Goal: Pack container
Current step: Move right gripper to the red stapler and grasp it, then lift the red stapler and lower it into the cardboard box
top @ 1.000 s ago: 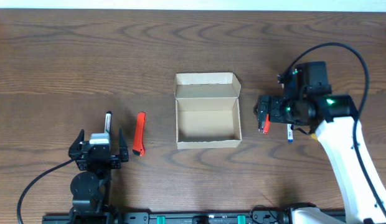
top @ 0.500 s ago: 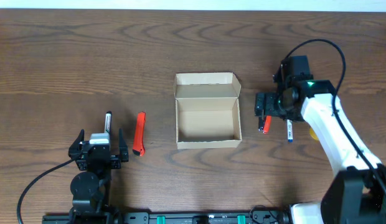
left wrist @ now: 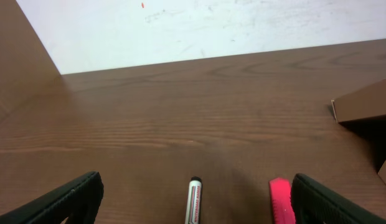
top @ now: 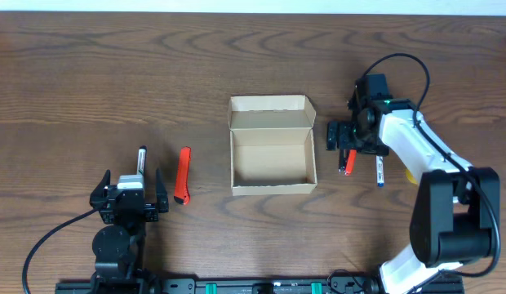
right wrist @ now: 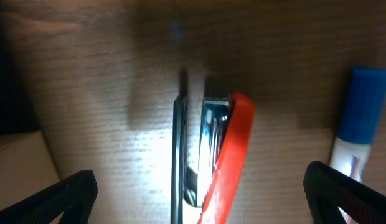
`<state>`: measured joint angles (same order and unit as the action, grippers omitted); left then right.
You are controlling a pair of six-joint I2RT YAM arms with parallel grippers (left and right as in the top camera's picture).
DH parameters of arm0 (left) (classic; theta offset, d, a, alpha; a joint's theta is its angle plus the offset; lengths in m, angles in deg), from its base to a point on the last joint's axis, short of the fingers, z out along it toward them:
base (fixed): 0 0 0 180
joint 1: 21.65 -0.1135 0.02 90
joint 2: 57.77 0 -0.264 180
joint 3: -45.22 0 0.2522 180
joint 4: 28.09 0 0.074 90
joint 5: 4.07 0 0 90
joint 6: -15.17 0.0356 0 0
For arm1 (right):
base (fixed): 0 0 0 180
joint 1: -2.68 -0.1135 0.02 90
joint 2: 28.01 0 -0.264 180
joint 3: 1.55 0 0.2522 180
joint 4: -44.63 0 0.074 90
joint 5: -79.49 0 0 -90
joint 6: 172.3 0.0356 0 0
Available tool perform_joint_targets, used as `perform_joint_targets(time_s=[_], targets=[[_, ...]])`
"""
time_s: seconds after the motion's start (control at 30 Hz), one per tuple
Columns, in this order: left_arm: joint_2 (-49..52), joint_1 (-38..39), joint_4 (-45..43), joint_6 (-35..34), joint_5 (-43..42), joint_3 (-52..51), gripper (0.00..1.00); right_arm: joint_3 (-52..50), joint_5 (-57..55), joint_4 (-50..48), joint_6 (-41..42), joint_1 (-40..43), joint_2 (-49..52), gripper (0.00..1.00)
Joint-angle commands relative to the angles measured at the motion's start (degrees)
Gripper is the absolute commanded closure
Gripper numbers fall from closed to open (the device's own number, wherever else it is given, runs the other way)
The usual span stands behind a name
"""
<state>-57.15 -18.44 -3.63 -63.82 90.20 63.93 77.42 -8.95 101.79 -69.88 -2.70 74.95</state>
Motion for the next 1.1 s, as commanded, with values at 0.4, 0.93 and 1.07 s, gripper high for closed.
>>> perform_joint_targets(time_s=[0.4, 0.93, 1.07], targets=[[-0.4, 0.0, 0.5, 1.0, -0.2, -1.6, 0.04, 1.1, 0.2, -1.4, -2.4, 0.3, 6.1, 0.01], [-0.4, 0.0, 0.5, 1.0, -0.2, -1.6, 0.05, 1.1, 0.2, -2.8, -2.2, 1.0, 6.1, 0.99], [-0.4, 0.0, 0.4, 1.0, -0.2, -1.6, 0.05, 1.1, 0.2, -2.8, -2.2, 1.0, 6.1, 0.99]])
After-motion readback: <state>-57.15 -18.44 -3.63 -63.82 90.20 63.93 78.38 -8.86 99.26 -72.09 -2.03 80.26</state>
